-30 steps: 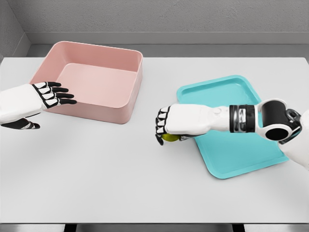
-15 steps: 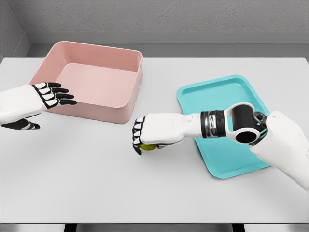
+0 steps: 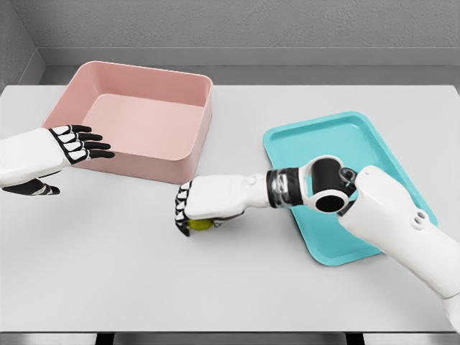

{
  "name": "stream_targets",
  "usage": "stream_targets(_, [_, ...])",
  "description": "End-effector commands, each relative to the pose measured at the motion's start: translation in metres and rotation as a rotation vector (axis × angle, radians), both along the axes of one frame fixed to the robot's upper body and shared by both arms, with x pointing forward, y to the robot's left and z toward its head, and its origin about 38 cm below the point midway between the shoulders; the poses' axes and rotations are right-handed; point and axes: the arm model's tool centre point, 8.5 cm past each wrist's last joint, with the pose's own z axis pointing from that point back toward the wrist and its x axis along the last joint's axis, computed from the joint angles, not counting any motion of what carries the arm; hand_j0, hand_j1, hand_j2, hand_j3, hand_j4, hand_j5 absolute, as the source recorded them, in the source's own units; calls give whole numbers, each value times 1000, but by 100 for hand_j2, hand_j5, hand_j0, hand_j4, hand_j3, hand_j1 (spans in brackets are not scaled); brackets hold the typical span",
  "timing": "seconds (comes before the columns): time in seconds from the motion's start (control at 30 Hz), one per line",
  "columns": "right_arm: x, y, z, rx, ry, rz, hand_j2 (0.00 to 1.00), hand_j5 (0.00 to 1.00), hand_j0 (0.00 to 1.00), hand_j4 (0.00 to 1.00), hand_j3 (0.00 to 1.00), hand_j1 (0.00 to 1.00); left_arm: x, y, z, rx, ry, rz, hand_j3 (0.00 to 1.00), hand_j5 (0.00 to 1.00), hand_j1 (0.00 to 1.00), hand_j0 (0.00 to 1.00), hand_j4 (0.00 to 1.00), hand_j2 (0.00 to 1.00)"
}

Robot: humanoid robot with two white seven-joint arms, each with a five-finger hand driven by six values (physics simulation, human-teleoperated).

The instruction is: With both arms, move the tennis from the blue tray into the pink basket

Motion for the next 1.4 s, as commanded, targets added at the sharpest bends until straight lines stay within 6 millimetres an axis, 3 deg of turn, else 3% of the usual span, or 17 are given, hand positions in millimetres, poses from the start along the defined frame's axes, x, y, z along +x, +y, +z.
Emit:
stream_targets(0.0, [-3, 6, 0, 9, 7, 12, 42, 42, 42, 42, 42, 42, 0, 0, 1, -5, 1, 1, 100, 100, 100, 100, 100, 100])
stream_targets(0.2, [-5, 8, -1, 7, 11, 20, 42, 42, 42, 42, 42, 42, 0, 0, 1, -5, 1, 1, 100, 100, 100, 100, 100, 100])
stream_targets(0.23, [-5, 8, -1, 7, 11, 20, 47, 47, 47, 47, 47, 47, 0, 0, 1, -5, 1, 1, 100, 100, 100, 100, 100, 100])
stream_targets(0.27, [-6, 8, -3, 4, 14, 20, 62, 62, 62, 62, 62, 62, 0, 0, 1, -5, 1, 2, 100, 100, 100, 100, 100, 100])
stream_targets(0.3, [-7, 8, -5, 1, 19, 21, 85, 85, 85, 85, 85, 85, 0, 0, 1, -5, 1, 1, 100, 100, 100, 100, 100, 100])
stream_targets(0.33, [-7, 7, -7, -1, 23, 19, 94, 94, 94, 94, 94, 94, 0, 0, 1, -5, 1, 1, 100, 100, 100, 100, 100, 100])
stream_targets(0.67, [-2, 0, -2, 2, 9, 0, 100, 100, 100, 100, 100, 100, 0, 0, 0, -7, 3, 3, 100, 100, 100, 100, 100, 100])
stream_targets(0.83, [-3, -19, 43, 60, -106, -10, 100, 100, 100, 100, 100, 100, 0, 0, -1, -7, 4, 2, 100, 100, 100, 100, 100, 100])
stream_targets(0.97, [12, -62, 100, 142, -243, -112, 100, 100, 100, 100, 100, 100, -2, -1, -7, 12, 14, -4, 100, 100, 100, 100, 100, 100])
stream_targets(1.07, [26, -108, 131, 216, -307, -246, 100, 100, 100, 100, 100, 100, -3, -4, -14, 30, 20, -13, 100, 100, 100, 100, 100, 100])
stream_targets(1.1, [30, -133, 139, 244, -326, -315, 100, 100, 100, 100, 100, 100, -4, -5, -19, 41, 25, -19, 100, 100, 100, 100, 100, 100])
stream_targets(1.27, [14, -253, 144, 400, -269, -593, 100, 100, 100, 100, 100, 100, -10, -20, -38, 85, 63, -62, 100, 100, 100, 100, 100, 100])
stream_targets(1.37, [-4, -287, 121, 440, -200, -685, 100, 100, 100, 100, 100, 100, -14, -30, -43, 92, 65, -93, 100, 100, 100, 100, 100, 100])
